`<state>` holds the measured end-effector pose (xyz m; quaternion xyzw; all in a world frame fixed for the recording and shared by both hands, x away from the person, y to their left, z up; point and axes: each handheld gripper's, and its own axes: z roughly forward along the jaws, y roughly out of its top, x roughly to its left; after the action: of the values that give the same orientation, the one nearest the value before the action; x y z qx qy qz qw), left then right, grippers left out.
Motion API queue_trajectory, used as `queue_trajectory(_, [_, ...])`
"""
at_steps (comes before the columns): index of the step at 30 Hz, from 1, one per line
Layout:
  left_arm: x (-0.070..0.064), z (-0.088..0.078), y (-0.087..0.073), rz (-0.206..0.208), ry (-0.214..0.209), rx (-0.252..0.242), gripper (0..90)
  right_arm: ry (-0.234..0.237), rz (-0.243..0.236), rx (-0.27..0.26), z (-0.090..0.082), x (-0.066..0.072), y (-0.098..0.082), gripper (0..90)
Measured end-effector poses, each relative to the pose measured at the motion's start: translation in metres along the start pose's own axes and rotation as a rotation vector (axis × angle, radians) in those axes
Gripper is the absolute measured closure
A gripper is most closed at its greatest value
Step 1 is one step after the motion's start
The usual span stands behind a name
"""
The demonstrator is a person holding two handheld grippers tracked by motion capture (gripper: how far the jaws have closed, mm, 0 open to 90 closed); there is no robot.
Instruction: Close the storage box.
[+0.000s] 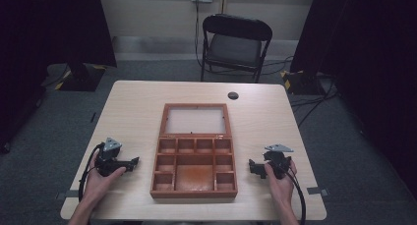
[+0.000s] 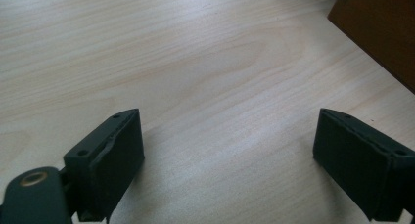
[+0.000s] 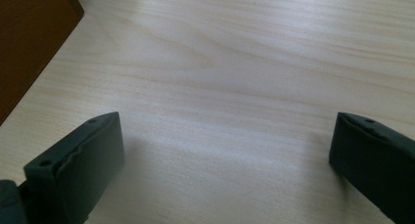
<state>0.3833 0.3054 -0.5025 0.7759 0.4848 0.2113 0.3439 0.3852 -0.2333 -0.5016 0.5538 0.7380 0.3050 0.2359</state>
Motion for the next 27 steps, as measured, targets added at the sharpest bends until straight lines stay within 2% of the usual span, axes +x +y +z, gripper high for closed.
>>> queue_trajectory(2, [0.0,-0.001,0.0,0.005,0.004,0.001,12.8,0.0,0.0,0.0,0.0,0.0,0.0,0.0])
queue_trajectory(6, [0.001,-0.001,-0.001,-0.012,0.005,-0.01,15.6,0.0,-0.001,-0.001,0.0,0.0,0.0,0.0])
queue_trajectory(13, [0.002,-0.004,0.001,-0.006,0.003,0.013,17.9,0.005,-0.004,0.014,-0.001,0.0,0.001,0.0])
queue_trajectory(14, [0.002,-0.004,0.001,-0.007,0.002,0.016,18.8,0.011,-0.004,0.015,-0.002,-0.001,0.001,1.4])
queue_trajectory(17, [0.002,-0.005,0.004,-0.016,-0.012,0.016,19.2,-0.009,0.015,-0.005,-0.005,-0.003,0.002,17.1])
queue_trajectory(19, [0.002,-0.006,0.007,-0.015,-0.015,0.009,19.5,-0.001,0.039,-0.003,-0.005,-0.005,0.003,13.9])
queue_trajectory(23, [0.002,-0.008,0.012,-0.014,-0.013,0.0,20.6,0.012,0.023,0.004,-0.006,-0.006,0.003,14.9])
queue_trajectory(24, [0.002,-0.008,0.012,-0.034,-0.017,-0.014,20.6,0.014,0.024,0.004,-0.006,-0.006,0.003,14.9])
queue_trajectory(27, [0.003,-0.008,0.013,-0.035,-0.017,-0.008,20.6,0.012,0.017,0.008,-0.006,-0.005,0.004,14.9])
